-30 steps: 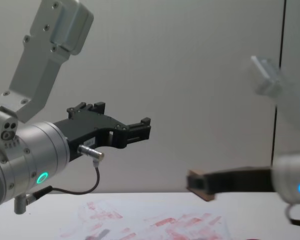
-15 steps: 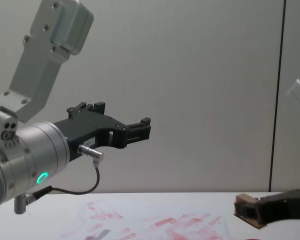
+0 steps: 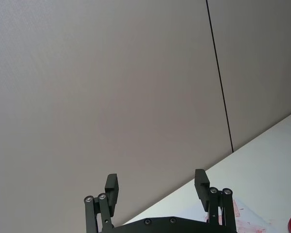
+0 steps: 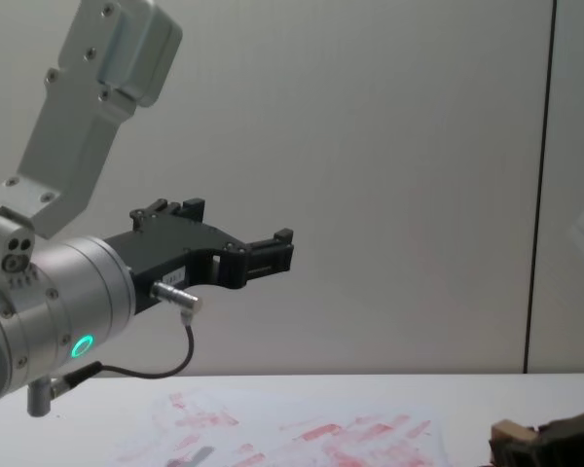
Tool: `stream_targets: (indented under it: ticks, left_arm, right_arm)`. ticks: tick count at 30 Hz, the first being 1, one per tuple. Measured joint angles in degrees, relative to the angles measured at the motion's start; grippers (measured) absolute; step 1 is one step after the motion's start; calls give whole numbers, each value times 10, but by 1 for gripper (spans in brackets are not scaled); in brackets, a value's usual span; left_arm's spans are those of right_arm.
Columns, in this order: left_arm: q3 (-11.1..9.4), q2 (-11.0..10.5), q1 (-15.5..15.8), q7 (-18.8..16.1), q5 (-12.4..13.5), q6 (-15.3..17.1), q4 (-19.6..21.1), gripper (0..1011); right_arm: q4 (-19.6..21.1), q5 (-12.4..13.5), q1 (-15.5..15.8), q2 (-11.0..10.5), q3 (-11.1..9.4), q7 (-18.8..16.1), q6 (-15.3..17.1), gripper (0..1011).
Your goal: Use the one hand to pick up the stamp and affix it onto the A4 paper.
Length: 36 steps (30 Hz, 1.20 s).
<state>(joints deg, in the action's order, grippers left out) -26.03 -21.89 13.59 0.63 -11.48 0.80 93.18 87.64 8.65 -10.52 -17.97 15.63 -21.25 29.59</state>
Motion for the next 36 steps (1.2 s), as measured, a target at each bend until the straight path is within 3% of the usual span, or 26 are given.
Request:
stream_targets:
  ticks: [11,30,36]
  left_arm:
    - [0,0,0,0,0,0,0,1001]
    - [0,0,0,0,0,0,0,1001]
    - [0,0,0,0,0,0,0,1002]
  right_arm:
    - [-16,-16,-4,0,5,-5,-6,245]
    - [-25,-24,-6,1,7,-8,-10,871]
    - [-26,-25,-7,1,7,-8,-10,1003]
